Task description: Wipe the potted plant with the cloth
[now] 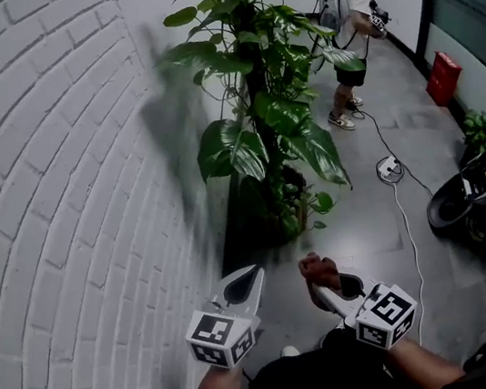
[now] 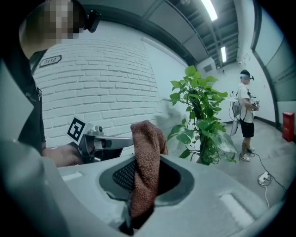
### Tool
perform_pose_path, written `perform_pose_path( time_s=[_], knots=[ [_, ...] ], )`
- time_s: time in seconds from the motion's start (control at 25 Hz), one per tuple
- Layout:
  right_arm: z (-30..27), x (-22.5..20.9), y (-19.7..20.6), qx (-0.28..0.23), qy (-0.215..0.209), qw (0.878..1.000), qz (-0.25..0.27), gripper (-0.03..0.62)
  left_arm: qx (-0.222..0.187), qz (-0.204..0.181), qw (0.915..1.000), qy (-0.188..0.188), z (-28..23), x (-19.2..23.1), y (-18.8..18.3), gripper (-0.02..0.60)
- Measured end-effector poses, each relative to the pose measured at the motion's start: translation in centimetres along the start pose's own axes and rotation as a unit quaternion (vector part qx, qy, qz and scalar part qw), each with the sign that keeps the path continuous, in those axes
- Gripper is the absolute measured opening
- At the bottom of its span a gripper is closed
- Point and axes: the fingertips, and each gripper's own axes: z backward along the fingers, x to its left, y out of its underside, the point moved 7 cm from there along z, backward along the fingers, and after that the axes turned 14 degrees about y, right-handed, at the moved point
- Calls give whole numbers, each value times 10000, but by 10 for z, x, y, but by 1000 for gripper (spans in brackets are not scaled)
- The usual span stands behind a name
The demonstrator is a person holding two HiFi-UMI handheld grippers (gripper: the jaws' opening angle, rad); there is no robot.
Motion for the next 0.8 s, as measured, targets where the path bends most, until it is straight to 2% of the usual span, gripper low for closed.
perform_pose_path(
  time_s=[0.8],
  knots=[
    [2,-1,-1,-18,-21,10000,-29,63,-98,-122,9999,-43,2,-3,-4,17]
  ],
)
